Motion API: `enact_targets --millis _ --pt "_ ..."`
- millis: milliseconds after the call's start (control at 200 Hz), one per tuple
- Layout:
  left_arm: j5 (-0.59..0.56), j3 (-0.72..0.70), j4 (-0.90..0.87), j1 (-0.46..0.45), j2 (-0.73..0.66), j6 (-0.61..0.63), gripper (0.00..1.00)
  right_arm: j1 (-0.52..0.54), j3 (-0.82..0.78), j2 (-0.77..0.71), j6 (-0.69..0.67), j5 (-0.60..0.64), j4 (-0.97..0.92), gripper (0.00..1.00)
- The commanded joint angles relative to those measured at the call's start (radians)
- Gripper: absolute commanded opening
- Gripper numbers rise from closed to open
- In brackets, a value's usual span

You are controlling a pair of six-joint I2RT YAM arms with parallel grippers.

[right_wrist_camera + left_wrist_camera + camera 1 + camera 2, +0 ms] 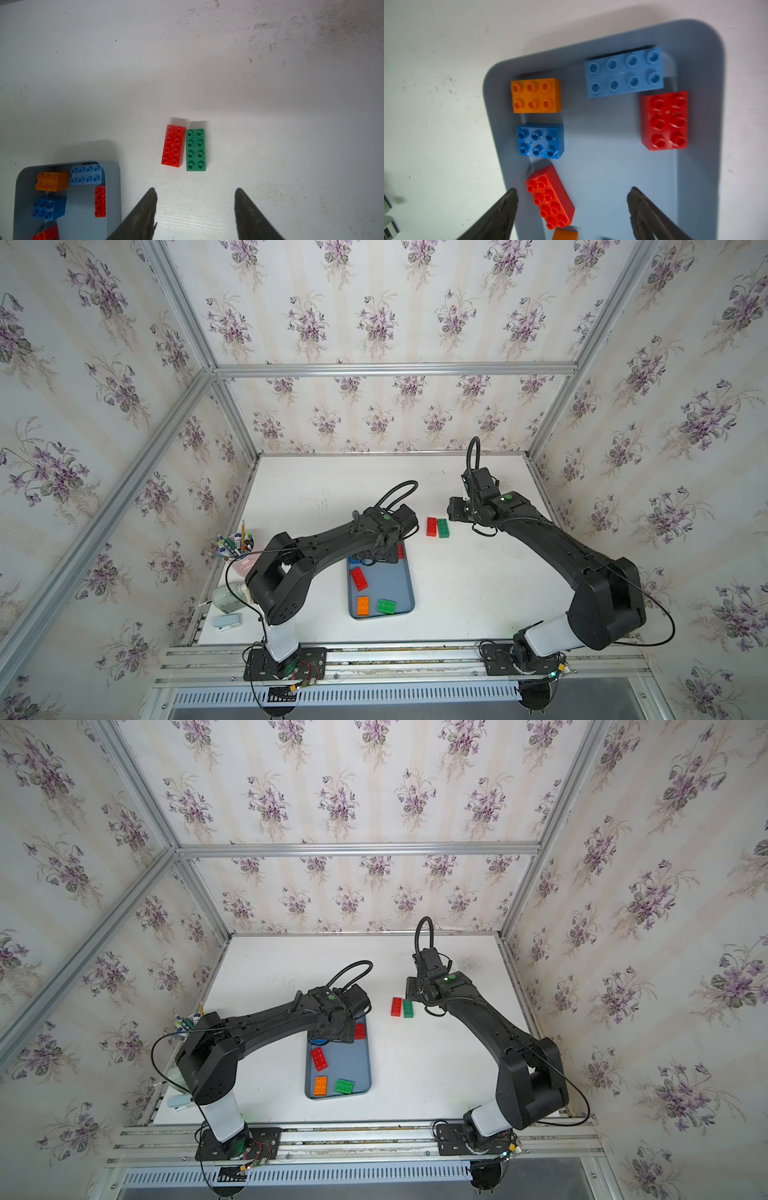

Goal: Assemble a rectangle with lego
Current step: Pick up the lego brick from the storage box.

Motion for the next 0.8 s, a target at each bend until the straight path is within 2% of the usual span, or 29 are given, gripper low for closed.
enact_targets --millis 0,110,330,525,794 --pt "-0.021 -0.027 0.002 0.037 0.0 -0.073 0.78 0.001 0.006 0.003 -0.013 -0.011 0.025 0.6" --pt "0.012 -0.056 0.047 0.08 -0.002 -0.072 0.76 0.001 0.012 0.0 -0.017 -0.007 0.026 0.6" --pt "0.076 -0.035 0.128 0.103 0.048 0.028 0.74 0.001 0.009 0.0 -0.022 -0.007 0.022 0.6" --pt "0.061 -0.036 0.142 0.115 0.047 0.042 0.74 0.001 0.006 0.002 -0.019 -0.007 0.022 0.6" --pt "0.081 -0.11 0.181 0.171 0.034 0.036 0.74 0.001 0.008 -0.005 -0.019 0.002 0.015 0.6"
